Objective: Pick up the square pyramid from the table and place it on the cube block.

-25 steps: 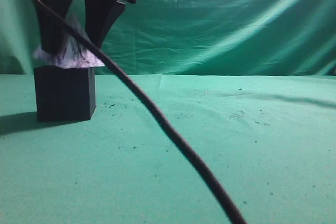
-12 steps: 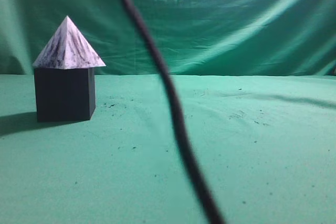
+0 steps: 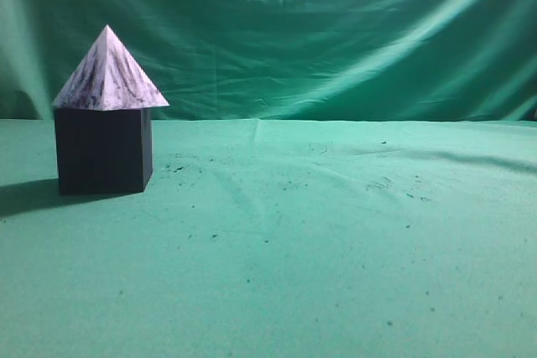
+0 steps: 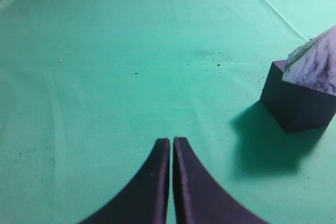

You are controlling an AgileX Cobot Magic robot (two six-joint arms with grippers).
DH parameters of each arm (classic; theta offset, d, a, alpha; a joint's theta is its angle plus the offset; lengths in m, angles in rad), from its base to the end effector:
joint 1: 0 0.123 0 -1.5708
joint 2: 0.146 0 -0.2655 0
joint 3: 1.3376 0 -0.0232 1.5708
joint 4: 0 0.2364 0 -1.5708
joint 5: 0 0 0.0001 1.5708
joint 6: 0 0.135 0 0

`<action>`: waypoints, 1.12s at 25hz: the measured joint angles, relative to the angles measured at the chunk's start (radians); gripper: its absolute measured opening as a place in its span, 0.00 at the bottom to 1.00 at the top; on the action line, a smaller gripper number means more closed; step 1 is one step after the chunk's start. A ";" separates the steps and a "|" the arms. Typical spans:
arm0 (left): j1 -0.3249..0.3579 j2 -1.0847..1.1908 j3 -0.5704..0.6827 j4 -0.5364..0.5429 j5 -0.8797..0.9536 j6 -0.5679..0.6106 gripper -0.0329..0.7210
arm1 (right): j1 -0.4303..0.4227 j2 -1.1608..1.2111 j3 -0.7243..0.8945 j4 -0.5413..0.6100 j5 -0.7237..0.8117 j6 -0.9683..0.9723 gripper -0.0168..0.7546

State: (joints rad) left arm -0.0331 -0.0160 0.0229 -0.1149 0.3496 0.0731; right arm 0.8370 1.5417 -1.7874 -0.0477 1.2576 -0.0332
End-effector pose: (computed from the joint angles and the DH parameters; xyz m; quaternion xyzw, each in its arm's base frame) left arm 0.1004 -0.0086 0.1638 0.0112 0.7948 -0.0362 0.6056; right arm 0.2242 0.2395 0.3782 -0.3994 0.8598 0.1022 0.3014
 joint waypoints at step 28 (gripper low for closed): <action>0.000 0.000 0.000 0.000 0.000 0.000 0.04 | -0.114 -0.827 0.780 0.053 -0.384 -0.006 0.02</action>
State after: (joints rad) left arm -0.0331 -0.0160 0.0229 -0.1149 0.3496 0.0731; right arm 0.7231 0.7145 -1.0079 0.0057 0.8736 -0.0393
